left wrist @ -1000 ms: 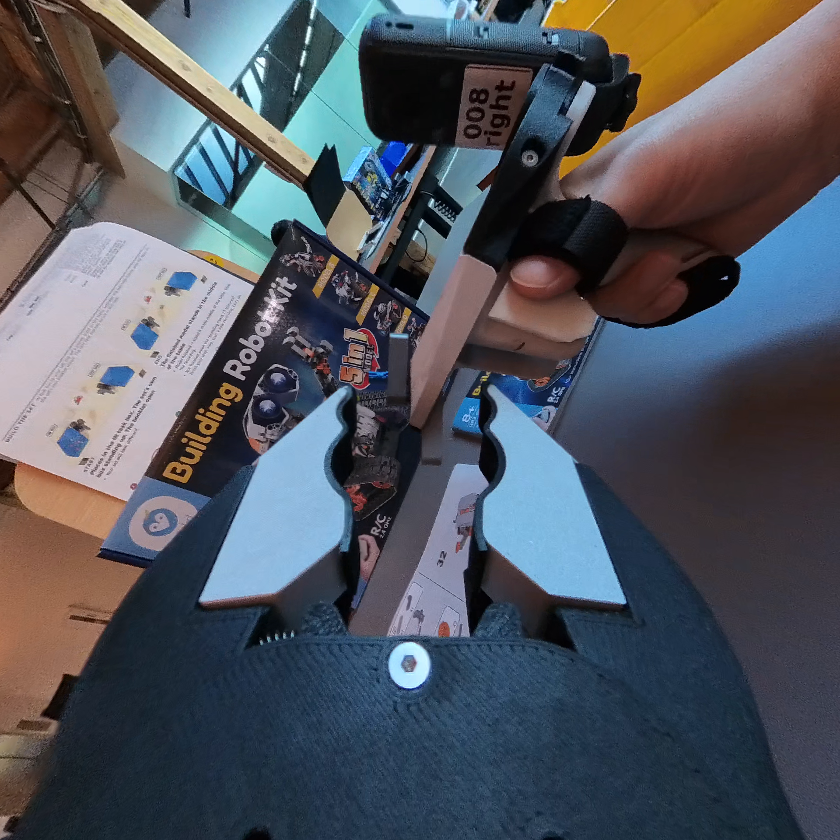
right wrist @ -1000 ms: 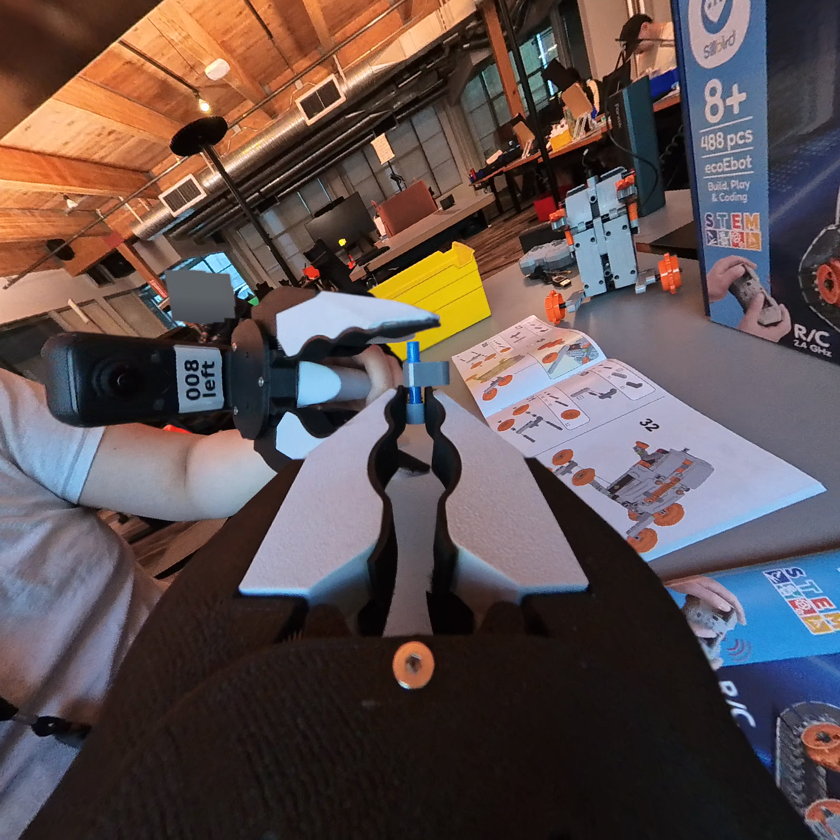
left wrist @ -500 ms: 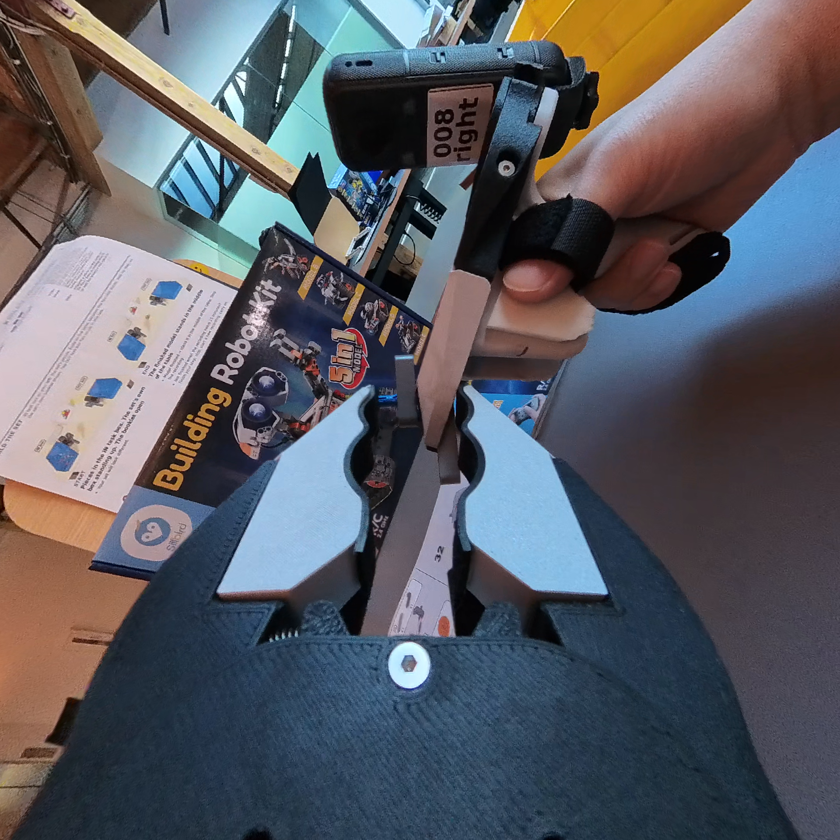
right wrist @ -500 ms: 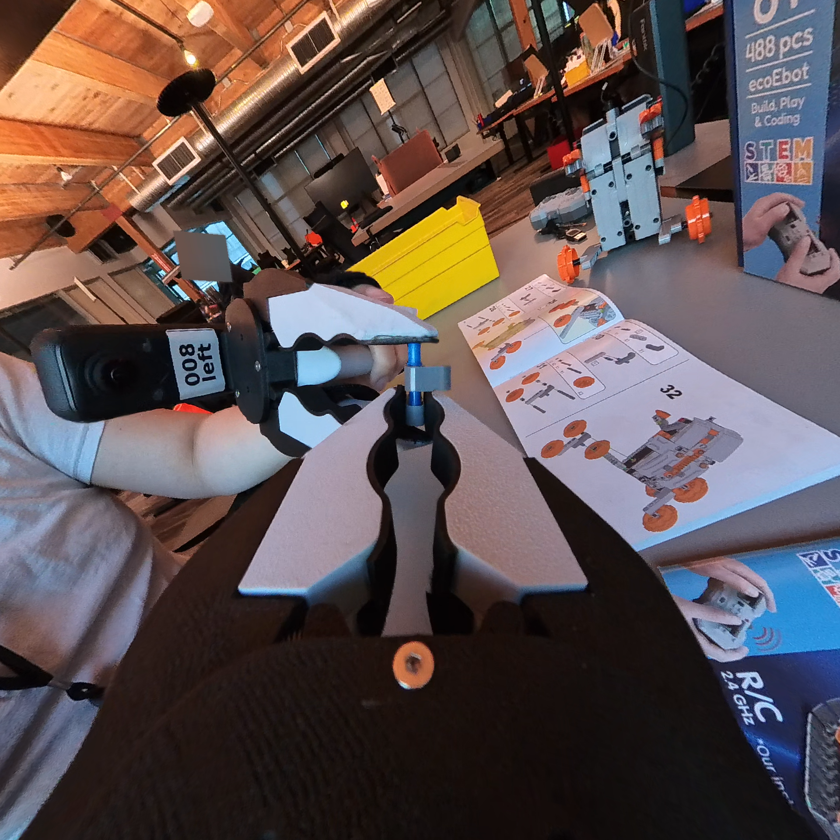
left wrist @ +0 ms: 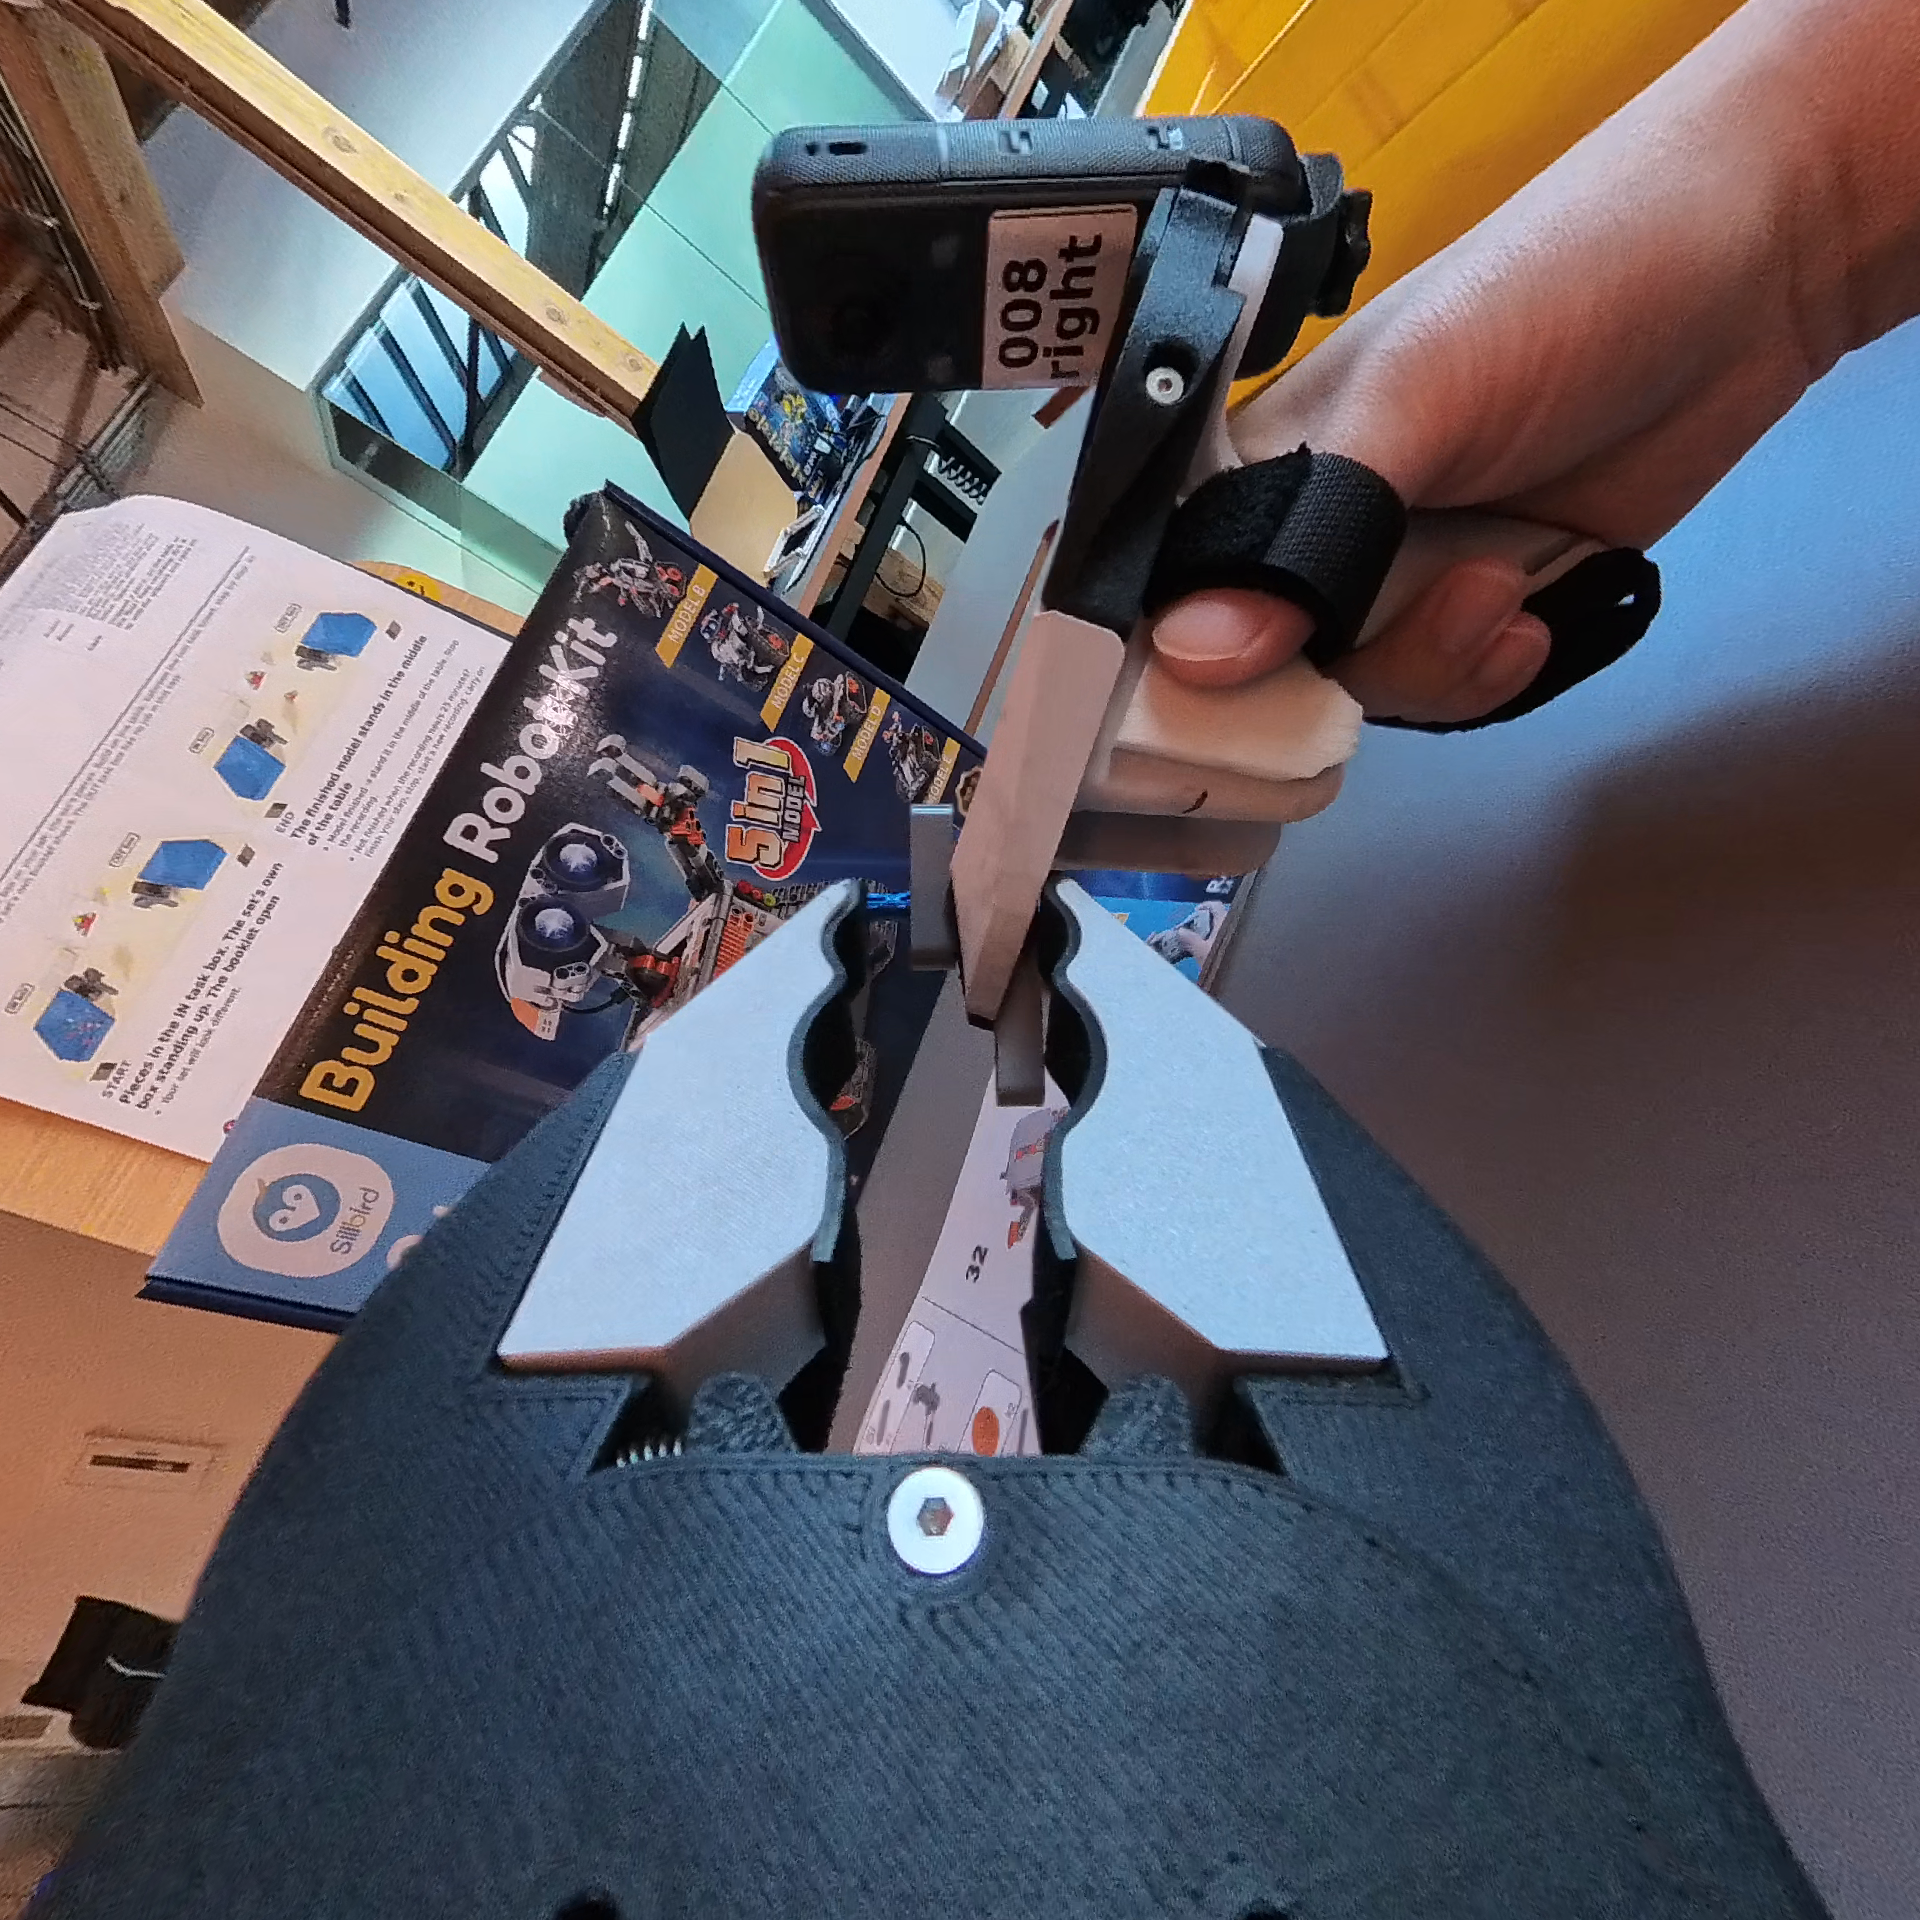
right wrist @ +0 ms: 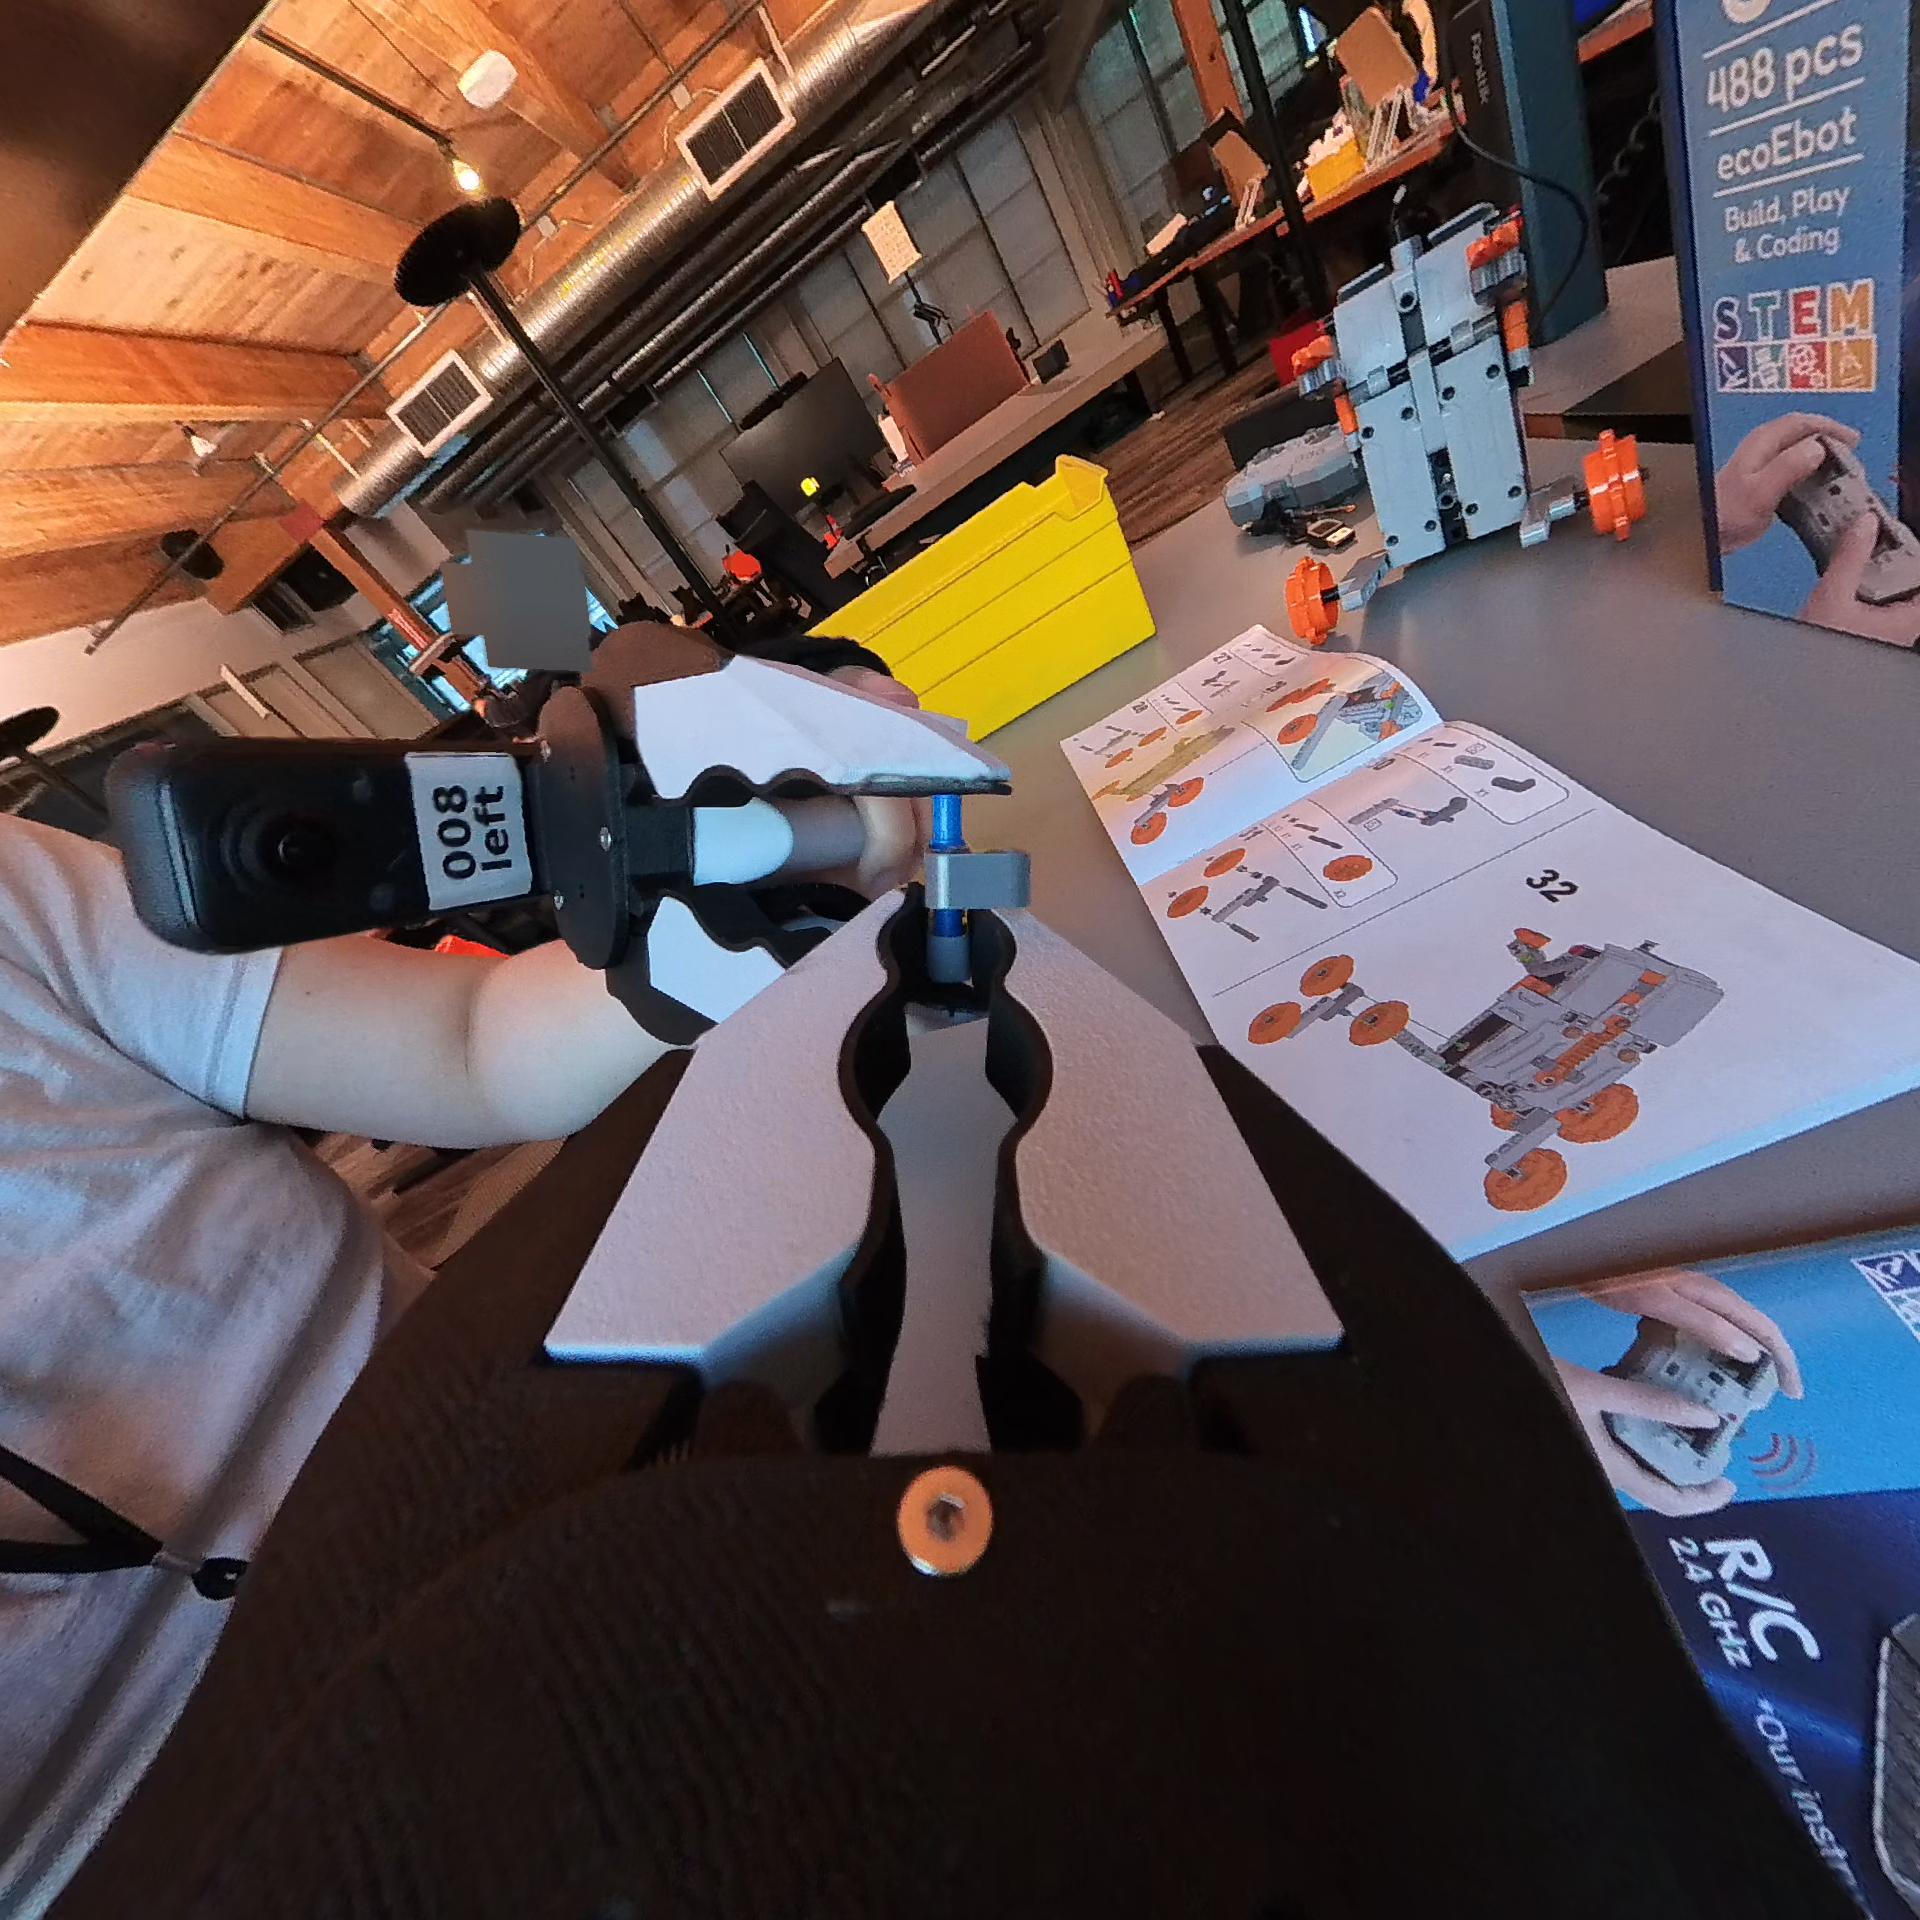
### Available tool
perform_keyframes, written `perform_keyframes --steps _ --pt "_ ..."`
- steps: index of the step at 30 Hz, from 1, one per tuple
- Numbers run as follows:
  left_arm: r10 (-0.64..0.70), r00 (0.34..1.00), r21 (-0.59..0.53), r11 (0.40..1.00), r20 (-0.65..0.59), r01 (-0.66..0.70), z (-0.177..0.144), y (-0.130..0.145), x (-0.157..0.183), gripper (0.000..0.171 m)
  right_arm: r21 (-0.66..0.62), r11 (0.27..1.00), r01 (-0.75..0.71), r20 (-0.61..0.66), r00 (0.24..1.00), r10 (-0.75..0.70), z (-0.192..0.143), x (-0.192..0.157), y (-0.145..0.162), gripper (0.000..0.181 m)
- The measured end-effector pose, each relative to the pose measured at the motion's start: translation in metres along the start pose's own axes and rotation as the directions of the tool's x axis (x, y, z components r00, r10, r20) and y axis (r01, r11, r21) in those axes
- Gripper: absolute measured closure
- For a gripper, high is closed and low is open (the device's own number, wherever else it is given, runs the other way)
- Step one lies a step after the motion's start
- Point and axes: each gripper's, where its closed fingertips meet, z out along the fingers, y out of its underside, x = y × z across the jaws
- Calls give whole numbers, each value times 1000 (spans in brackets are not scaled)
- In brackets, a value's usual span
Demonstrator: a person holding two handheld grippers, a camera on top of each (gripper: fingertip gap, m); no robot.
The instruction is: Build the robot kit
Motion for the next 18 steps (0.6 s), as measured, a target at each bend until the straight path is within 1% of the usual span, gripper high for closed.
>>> perform_keyframes --steps 2,4,6,9,13,14,15,17,18 --pt "-24 1000 11 1000 -6 24 -1 -1 0 142 10 1000 0 24 1000 0 -1 -3 -1 172" --pt "-66 998 17 998 -14 67 -1 0 -2 142 32 999 -26 63 998 24 -1 -8 -5 161" --pt "-109 994 34 993 -23 110 -3 1 -4 142 37 998 -49 73 996 47 -2 -7 -5 163" --pt "-158 986 45 986 -43 160 -3 0 -3 142 29 998 -57 67 996 55 -5 -6 -4 156" --pt "-237 969 62 969 -65 241 -4 1 -6 142 61 997 -38 30 999 36 -25 0 -13 143" --pt "-263 961 65 961 -84 268 -5 1 -6 142 69 998 -5 -2 1000 5 -32 3 -15 144" --pt "-284 952 73 953 -115 294 -6 1 -5 142 63 996 65 -47 997 -62 -39 4 -17 143" --pt "-314 930 91 938 -190 335 -9 -2 1 142 63 967 247 -113 964 -239 -49 -2 -24 142" --pt "-328 914 91 930 -239 357 -11 -4 6 142 30 940 339 -138 933 -332 -52 -5 -24 144"
